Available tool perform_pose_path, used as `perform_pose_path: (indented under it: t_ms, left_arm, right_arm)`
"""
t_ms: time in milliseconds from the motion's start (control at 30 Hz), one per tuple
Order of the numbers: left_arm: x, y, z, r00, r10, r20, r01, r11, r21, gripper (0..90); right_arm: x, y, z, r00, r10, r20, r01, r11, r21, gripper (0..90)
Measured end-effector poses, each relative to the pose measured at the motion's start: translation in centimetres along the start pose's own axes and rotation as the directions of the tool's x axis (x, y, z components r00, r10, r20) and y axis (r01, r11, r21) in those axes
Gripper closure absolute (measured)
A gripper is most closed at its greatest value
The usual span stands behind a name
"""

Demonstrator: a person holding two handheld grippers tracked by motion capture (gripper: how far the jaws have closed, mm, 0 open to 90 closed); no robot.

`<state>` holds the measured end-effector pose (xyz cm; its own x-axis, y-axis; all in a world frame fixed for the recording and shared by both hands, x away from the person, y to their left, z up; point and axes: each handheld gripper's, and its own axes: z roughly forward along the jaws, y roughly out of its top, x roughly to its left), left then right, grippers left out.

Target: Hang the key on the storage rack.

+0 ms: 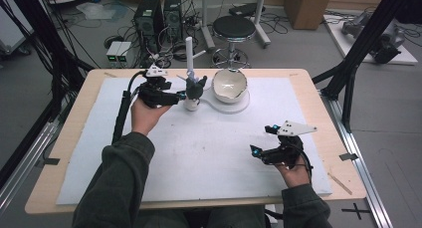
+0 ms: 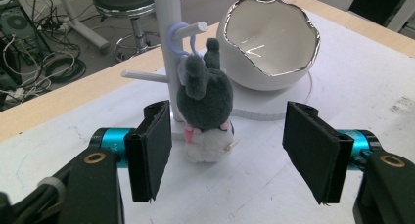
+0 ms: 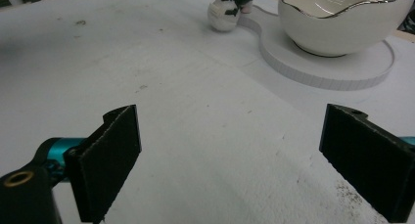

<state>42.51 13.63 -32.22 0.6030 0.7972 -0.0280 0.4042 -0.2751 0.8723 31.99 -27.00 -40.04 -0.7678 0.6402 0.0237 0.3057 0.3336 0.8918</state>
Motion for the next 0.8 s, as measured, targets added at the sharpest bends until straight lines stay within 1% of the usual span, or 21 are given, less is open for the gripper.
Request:
perform_pose_path:
  t_ms: [33,200,233,267,367,433,533,567,600,667,700,733,800]
  left_arm:
    - [0.0,0.0,0.0,1.0000,-0.002,0.000,0.002,1.0000,-0.003,35.2]
    - [-0.1,0.0,-0.4,1.0000,0.006,0.004,-0.006,1.0000,-0.008,34.5]
    - [-0.1,-0.1,-0.4,1.0000,0.001,0.003,-0.001,0.9999,-0.016,34.5]
    - [-0.1,-0.2,-0.5,1.0000,0.001,0.005,-0.001,0.9998,-0.021,34.4]
    - [0.2,-0.7,-0.7,1.0000,-0.004,0.002,0.004,0.9999,-0.016,34.2]
    - [0.3,-1.0,-0.9,1.0000,-0.010,0.001,0.010,0.9998,-0.018,34.2]
    - [0.5,-1.5,-1.2,0.9999,-0.012,0.005,0.013,0.9998,-0.018,34.0]
    - [0.5,-1.6,-1.2,0.9999,-0.014,0.006,0.014,0.9997,-0.020,34.0]
    - [0.6,-1.8,-1.4,0.9999,-0.010,0.004,0.011,0.9999,-0.012,34.0]
    - [0.7,-1.9,-1.6,0.9997,-0.023,0.009,0.023,0.9996,-0.015,33.8]
    - [0.8,-2.0,-1.7,0.9997,-0.024,0.010,0.024,0.9996,-0.016,33.7]
    - [0.8,-2.1,-1.9,0.9997,-0.026,0.006,0.026,0.9995,-0.017,33.7]
    - [1.0,-2.2,-2.2,0.9996,-0.027,0.003,0.027,0.9995,-0.018,33.6]
  right_arm:
    - [-0.1,-0.1,-0.1,1.0000,0.004,0.007,-0.004,1.000,0.005,7.4]
    - [-0.4,-0.1,-0.2,0.9999,0.010,0.012,-0.010,1.000,0.001,7.4]
    - [-0.4,-0.1,-0.2,0.9999,0.010,0.012,-0.010,1.000,0.001,7.4]
    - [-0.5,-0.1,-0.2,0.9999,0.008,0.014,-0.008,1.000,0.000,7.4]
    - [-0.5,-0.2,-0.2,0.9998,0.015,0.014,-0.015,1.000,0.005,7.4]
    - [-0.6,-0.2,-0.2,0.9998,0.009,0.019,-0.009,1.000,0.002,7.4]
    - [-0.5,-0.2,-0.3,0.9995,0.022,0.022,-0.022,1.000,0.000,7.4]
    - [-0.6,-0.2,-0.4,0.9995,0.021,0.026,-0.021,1.000,-0.007,7.4]
    - [-0.5,-0.2,-0.4,0.9993,0.026,0.028,-0.026,1.000,-0.005,7.4]
    - [-0.6,-0.2,-0.5,0.9992,0.024,0.032,-0.023,1.000,-0.011,7.4]
    - [-0.6,-0.2,-0.5,0.9990,0.031,0.033,-0.031,0.999,-0.008,7.4]
    - [-0.6,-0.2,-0.5,0.9990,0.027,0.036,-0.027,1.000,-0.013,7.4]
    - [-0.6,-0.2,-0.5,0.9987,0.033,0.038,-0.032,0.999,-0.012,7.4]
